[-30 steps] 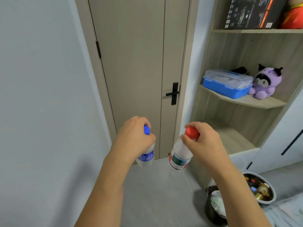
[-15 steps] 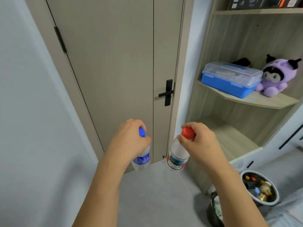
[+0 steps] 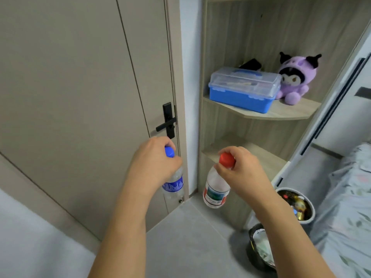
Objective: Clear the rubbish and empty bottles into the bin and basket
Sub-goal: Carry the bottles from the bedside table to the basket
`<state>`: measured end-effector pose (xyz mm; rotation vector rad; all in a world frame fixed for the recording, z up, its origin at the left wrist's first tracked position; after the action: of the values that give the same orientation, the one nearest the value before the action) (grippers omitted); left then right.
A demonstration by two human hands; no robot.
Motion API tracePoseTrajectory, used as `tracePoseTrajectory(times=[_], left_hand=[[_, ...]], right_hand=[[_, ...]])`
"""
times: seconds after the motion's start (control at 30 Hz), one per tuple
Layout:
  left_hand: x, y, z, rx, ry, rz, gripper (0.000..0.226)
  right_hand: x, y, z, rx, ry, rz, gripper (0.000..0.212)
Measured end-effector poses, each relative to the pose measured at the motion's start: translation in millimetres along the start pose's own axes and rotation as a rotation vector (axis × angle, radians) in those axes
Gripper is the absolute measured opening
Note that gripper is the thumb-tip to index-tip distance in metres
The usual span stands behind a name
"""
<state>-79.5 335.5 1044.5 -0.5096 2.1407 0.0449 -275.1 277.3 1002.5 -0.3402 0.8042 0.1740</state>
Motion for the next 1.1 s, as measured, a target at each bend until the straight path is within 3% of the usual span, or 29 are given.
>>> tracePoseTrajectory(times=[0.2, 0.4, 0.57, 0.87, 1.1], left_hand=[[61, -58, -30, 0.124, -0.009, 0.162, 0.008], [127, -72, -126, 0.342, 0.028, 0.332, 0.009], [165, -82, -193, 0.492, 0.093, 0.36, 0.011], [276, -125, -267, 0.646, 0.09, 0.554, 0.008], [379, -149, -327, 0.703, 0.135, 0.559, 0.01]], right_hand=[[-25, -31, -45, 0.141, 0.05, -0.097, 0.025], [-93, -20, -117, 0.309, 0.134, -0.214, 0.027], [-141, -12, -172, 0.406, 0.1, -0.364, 0.024], [-186, -32, -264, 0.585, 0.129, -0.502, 0.025], [-199, -48, -365, 0.676, 0.115, -0.57, 0.028]])
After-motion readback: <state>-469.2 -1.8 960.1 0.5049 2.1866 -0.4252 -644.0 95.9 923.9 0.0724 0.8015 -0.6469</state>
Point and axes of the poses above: each hand's wrist, its own y-axis away from the middle knuckle, its own x-axis out of the palm, z = x × y, the point moved 4 cm from there along -y, towards the middle knuckle, and after that the axes turned 1 degree about z, right-handed, at the moved point
